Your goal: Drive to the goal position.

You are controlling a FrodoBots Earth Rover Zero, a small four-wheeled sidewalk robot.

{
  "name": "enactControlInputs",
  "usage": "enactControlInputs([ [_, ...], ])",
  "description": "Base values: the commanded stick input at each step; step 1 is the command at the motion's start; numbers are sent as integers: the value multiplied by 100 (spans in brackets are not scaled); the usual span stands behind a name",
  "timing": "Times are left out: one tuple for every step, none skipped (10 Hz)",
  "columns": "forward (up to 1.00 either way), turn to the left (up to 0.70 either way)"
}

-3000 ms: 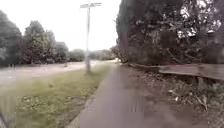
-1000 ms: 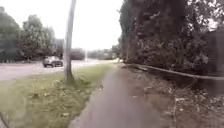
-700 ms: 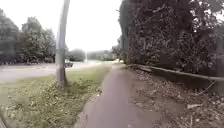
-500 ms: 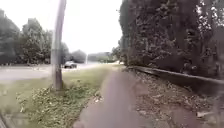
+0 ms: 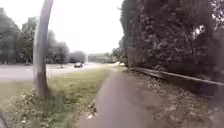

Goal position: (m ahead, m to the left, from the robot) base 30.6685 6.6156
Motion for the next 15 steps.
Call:
enactControlInputs([
  [100, 0],
  [100, 0],
  [100, 0],
  [100, 0],
  [100, 0],
  [100, 0],
  [100, 0],
  [100, 0],
  [100, 0],
  [100, 0],
  [100, 0],
  [100, 0],
  [100, 0],
  [100, 0],
  [100, 0],
])
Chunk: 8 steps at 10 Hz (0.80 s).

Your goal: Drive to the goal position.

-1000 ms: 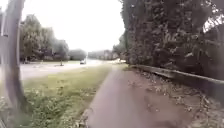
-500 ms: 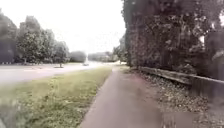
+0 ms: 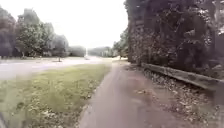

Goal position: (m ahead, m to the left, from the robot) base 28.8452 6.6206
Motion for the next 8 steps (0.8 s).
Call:
enactControlInputs([
  [100, 0],
  [100, 0],
  [100, 0],
  [100, 0],
  [100, 0],
  [100, 0],
  [100, 0],
  [100, 0],
])
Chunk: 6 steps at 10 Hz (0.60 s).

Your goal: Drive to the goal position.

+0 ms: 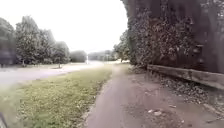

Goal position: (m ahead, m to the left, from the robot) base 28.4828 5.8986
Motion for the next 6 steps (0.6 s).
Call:
enactControlInputs([
  [100, 0],
  [100, 0],
  [100, 0],
  [100, 0],
  [100, 0],
  [100, 0],
])
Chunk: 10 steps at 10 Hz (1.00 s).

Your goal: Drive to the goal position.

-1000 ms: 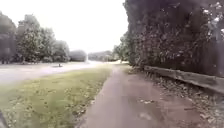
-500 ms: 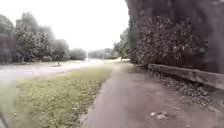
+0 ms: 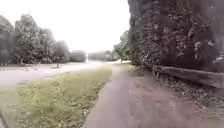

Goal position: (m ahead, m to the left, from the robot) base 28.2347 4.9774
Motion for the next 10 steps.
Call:
enactControlInputs([
  [100, 0],
  [100, -1],
  [100, -14],
  [100, -32],
  [100, -22],
  [100, 0],
  [100, 0],
  [100, 0],
  [100, 0],
  [100, 0],
])
